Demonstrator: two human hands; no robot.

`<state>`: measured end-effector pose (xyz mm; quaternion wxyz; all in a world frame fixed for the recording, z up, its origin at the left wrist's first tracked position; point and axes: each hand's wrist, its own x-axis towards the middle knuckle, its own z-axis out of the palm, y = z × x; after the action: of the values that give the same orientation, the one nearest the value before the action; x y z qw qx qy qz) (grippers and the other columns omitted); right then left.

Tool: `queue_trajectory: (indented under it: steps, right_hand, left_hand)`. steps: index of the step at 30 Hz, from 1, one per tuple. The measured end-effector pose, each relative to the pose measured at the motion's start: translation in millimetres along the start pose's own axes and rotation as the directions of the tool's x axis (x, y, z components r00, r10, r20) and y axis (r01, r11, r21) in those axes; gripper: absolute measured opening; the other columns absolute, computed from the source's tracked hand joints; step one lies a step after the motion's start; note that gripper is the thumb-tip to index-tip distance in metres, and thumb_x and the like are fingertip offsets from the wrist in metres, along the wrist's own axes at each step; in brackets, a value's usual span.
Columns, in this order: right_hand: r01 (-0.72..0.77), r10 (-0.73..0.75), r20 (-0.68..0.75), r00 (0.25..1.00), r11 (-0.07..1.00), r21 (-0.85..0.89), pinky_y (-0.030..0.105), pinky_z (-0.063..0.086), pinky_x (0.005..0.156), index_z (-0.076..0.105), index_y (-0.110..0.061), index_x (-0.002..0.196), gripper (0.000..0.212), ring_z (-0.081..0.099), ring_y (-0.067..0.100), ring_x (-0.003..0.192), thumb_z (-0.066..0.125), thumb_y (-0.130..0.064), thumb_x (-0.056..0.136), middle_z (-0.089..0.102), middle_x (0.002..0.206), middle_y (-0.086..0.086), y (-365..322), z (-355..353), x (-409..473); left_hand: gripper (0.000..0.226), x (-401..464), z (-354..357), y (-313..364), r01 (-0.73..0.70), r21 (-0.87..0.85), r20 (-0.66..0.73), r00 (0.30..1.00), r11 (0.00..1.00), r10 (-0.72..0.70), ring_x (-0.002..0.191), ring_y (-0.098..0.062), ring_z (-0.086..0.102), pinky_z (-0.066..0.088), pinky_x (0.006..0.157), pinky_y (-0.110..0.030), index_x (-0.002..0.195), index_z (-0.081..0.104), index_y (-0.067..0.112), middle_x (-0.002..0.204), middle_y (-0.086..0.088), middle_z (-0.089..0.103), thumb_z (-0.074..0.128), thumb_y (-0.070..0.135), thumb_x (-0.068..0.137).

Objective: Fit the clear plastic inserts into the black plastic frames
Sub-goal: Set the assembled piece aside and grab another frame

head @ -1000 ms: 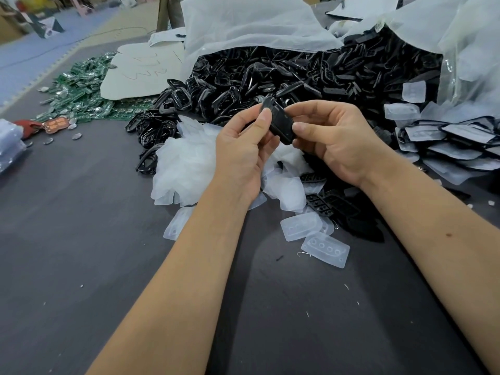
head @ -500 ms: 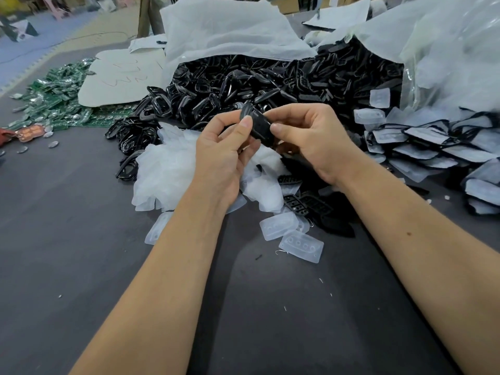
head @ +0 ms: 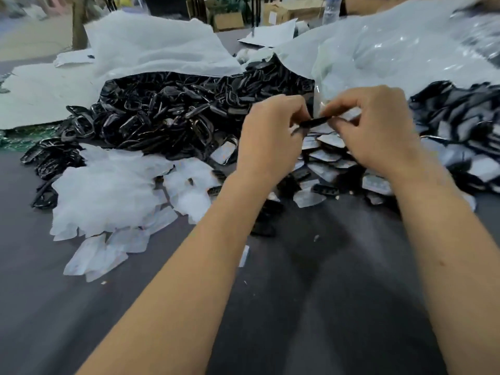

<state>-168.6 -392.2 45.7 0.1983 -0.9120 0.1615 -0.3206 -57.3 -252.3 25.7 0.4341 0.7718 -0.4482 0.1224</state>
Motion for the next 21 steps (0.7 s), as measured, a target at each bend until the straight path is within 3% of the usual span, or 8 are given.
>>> queue_trajectory:
  steps: [3,5,7,10,14,18,21]
  right_hand:
    - [-0.110,0.119,0.052,0.992,0.984,-0.143,0.022,0.047,0.094,0.081,-0.014,0.107,0.036,0.071,0.018,0.096,0.062,0.009,0.087,0.079,0.107,0.007,21.5,-23.8,-7.2]
    - [-0.184,0.212,0.137,0.968,0.964,-0.191,0.022,0.047,0.096,0.081,-0.014,0.107,0.047,0.070,0.018,0.100,0.053,0.016,0.084,0.079,0.108,0.007,30.2,-33.0,-10.3]
    - [-0.217,0.250,0.162,0.955,0.956,-0.199,0.019,0.045,0.093,0.081,-0.016,0.105,0.051,0.067,0.013,0.095,0.048,0.016,0.083,0.079,0.104,0.006,33.5,-37.1,-10.5]
    - [-0.211,0.233,0.099,0.967,0.958,-0.197,0.019,0.044,0.093,0.081,-0.016,0.103,0.046,0.068,0.017,0.095,0.048,0.011,0.085,0.079,0.103,0.007,29.9,-37.3,-5.3]
    - [-0.122,0.124,0.010,0.992,0.984,-0.131,0.019,0.045,0.088,0.082,-0.018,0.096,0.035,0.071,0.017,0.089,0.054,0.002,0.088,0.079,0.095,0.004,4.2,-15.1,10.1]
    - [-0.010,0.013,0.139,0.990,1.000,-0.022,0.020,0.048,0.083,0.083,-0.022,0.096,0.031,0.067,0.012,0.083,0.061,-0.003,0.086,0.074,0.084,-0.003,-38.8,26.5,19.5]
    - [0.069,-0.072,0.301,0.951,0.997,0.019,0.023,0.049,0.080,0.084,-0.023,0.100,0.031,0.066,0.013,0.087,0.064,-0.003,0.087,0.077,0.095,0.000,-68.8,64.6,25.3]
  left_hand:
    - [0.017,15.0,39.5,24.8,-0.157,0.115,0.089,0.985,0.981,0.147,0.093,-0.027,0.061,0.049,0.076,-0.044,0.092,0.075,0.010,0.095,-0.006,0.067,0.067,-0.003,0.085]
    - [0.031,19.6,54.4,30.5,-0.213,0.195,0.241,0.957,0.957,0.164,0.108,-0.027,0.060,0.050,0.083,-0.043,0.103,0.078,0.015,0.109,-0.007,0.067,0.061,-0.006,0.088]
    - [0.039,16.6,58.6,30.7,-0.208,0.197,0.308,0.941,0.958,0.141,0.111,-0.027,0.058,0.047,0.082,-0.037,0.106,0.079,0.015,0.110,-0.007,0.067,0.057,-0.010,0.085]
    - [0.040,7.7,50.2,27.4,-0.107,0.117,0.212,0.974,0.987,0.081,0.103,-0.028,0.058,0.042,0.074,-0.034,0.101,0.077,0.008,0.103,-0.008,0.066,0.054,-0.014,0.077]
    - [0.036,-1.5,24.9,15.1,-0.051,0.129,0.140,0.990,0.990,0.033,0.100,-0.029,0.060,0.052,0.080,-0.041,0.100,0.077,0.007,0.101,-0.009,0.066,0.055,-0.011,0.077]
    - [0.029,-16.4,-11.3,-13.9,0.026,0.267,0.079,0.996,0.963,-0.049,0.097,-0.031,0.061,0.044,0.075,-0.035,0.100,0.079,0.011,0.098,-0.010,0.069,0.058,0.001,0.082]
    - [0.024,-34.3,-41.8,-43.4,0.140,0.388,0.026,0.986,0.911,-0.163,0.101,-0.033,0.059,0.044,0.081,-0.037,0.102,0.077,0.010,0.101,-0.012,0.069,0.061,0.006,0.084]
